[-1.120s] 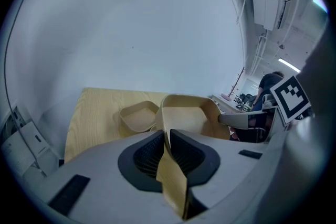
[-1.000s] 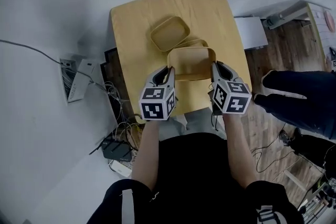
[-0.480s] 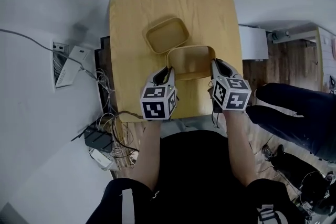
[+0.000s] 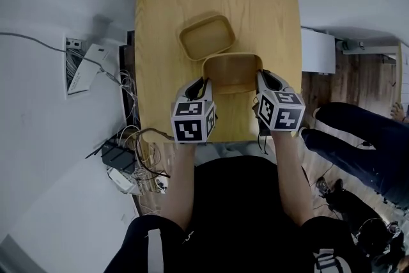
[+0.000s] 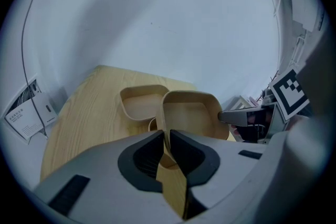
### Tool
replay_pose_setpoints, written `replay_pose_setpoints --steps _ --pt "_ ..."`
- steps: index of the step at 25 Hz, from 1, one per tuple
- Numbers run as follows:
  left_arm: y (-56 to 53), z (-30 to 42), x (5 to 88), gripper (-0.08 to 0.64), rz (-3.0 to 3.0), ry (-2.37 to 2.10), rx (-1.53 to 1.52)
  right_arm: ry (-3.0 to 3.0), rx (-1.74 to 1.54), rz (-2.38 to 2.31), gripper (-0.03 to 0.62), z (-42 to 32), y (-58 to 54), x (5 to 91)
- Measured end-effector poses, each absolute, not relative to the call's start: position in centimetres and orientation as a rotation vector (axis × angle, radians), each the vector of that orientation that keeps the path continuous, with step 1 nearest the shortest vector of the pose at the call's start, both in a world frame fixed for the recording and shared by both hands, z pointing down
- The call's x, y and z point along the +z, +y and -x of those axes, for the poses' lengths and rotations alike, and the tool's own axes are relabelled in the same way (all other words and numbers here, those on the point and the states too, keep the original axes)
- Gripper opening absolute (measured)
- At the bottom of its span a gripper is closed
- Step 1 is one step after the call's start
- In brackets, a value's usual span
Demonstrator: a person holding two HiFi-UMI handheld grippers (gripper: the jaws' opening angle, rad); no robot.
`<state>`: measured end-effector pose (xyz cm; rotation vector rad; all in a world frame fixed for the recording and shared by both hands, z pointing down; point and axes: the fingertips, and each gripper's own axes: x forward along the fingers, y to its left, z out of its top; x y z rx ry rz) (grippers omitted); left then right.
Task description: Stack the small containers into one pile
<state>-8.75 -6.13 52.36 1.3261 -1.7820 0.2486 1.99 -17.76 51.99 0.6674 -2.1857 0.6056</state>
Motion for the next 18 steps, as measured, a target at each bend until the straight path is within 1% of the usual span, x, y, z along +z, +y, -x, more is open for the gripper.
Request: replay_pose_setpoints --steps 18 --pt "-5.7 8.1 53.7 0.055 -1.305 -1.744 0.35 -2.106 0.66 -0.65 0.026 -2.8 -17.2 53.9"
